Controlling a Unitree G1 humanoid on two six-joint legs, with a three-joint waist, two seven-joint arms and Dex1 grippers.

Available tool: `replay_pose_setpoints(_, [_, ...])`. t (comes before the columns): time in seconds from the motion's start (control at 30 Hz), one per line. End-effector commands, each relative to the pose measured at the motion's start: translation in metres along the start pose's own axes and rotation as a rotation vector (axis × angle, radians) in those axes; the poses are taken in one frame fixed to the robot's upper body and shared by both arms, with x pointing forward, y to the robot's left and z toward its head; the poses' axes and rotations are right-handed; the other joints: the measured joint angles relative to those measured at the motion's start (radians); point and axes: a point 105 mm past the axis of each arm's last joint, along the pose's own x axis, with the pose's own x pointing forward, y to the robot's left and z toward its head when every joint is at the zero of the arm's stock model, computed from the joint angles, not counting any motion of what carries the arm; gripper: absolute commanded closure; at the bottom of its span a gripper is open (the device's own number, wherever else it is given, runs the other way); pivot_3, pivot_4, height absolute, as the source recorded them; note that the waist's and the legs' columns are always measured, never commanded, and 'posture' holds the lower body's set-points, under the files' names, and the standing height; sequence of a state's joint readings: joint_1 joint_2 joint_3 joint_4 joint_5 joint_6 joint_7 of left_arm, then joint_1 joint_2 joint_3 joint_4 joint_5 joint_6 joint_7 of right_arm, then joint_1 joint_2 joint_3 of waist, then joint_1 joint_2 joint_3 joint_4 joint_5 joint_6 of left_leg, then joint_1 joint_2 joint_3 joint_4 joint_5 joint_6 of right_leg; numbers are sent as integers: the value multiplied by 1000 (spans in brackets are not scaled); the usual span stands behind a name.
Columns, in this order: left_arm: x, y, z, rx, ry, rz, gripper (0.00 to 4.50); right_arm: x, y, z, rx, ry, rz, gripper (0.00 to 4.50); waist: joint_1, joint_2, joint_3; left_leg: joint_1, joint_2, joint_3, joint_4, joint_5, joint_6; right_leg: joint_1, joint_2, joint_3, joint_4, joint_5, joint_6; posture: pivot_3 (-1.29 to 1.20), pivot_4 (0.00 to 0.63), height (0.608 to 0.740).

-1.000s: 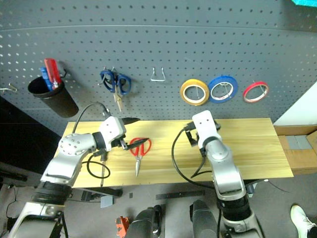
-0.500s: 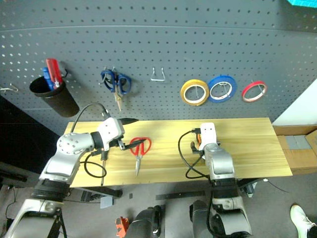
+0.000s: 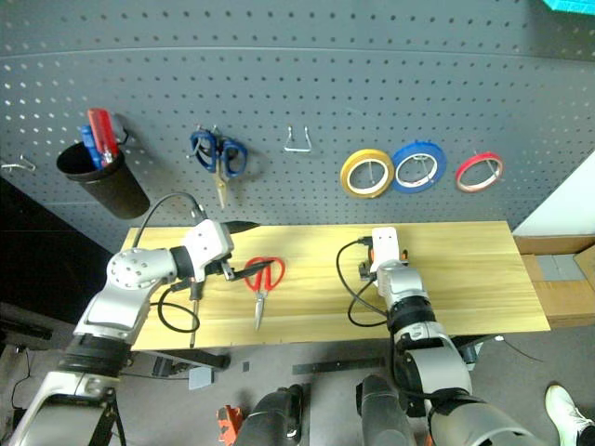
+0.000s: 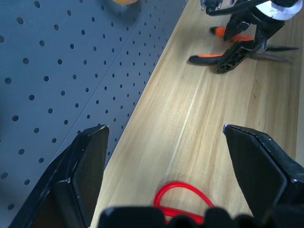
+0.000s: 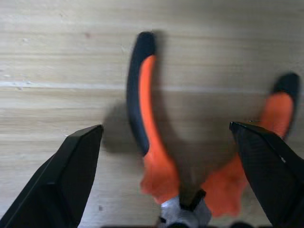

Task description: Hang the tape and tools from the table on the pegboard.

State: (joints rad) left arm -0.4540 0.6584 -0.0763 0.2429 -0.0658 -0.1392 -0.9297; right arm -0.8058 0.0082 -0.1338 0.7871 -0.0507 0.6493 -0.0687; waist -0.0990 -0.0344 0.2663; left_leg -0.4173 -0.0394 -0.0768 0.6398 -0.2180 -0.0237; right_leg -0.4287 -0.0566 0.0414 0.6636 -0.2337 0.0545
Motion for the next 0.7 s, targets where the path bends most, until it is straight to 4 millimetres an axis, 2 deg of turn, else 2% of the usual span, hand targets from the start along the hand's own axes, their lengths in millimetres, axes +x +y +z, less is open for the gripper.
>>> replay_pose_setpoints(0.03, [-6, 5, 5, 31, -10, 20, 373, -9, 5, 31, -32, -120, 22, 68, 0, 0, 0, 0, 0, 0, 0, 0, 0, 0, 0, 0, 0, 0, 0, -89, 239, 740])
replay_pose_setpoints(0.13, [-7, 5, 3, 29, -7, 23, 373, -19, 8, 39, -71, -171, 40, 68, -1, 0, 0, 0, 0, 0, 0, 0, 0, -1, 0, 0, 1, 0, 0, -92, 241, 740])
replay_pose_setpoints(0.23, [-8, 4, 2, 27, -4, 25, 373, -27, 3, 38, -92, -196, 26, 68, -1, 0, 0, 0, 0, -1, 0, 0, 0, 0, 1, 0, 1, 0, 0, -97, 241, 740])
replay_pose_setpoints(0.43, [-6, 2, 2, 22, -5, 21, 373, -33, -12, 8, 38, -126, -52, 68, 1, 0, 0, 0, 0, 0, 0, 0, 0, 0, 0, 0, 0, 0, 0, -108, 240, 740])
replay_pose_setpoints(0.7, [-5, 3, 1, 25, -5, 15, 373, -37, -12, -6, 88, -78, -117, 68, -2, 0, 0, 0, 1, 0, 1, 0, 0, -1, 1, 0, 1, 0, 0, -117, 239, 740])
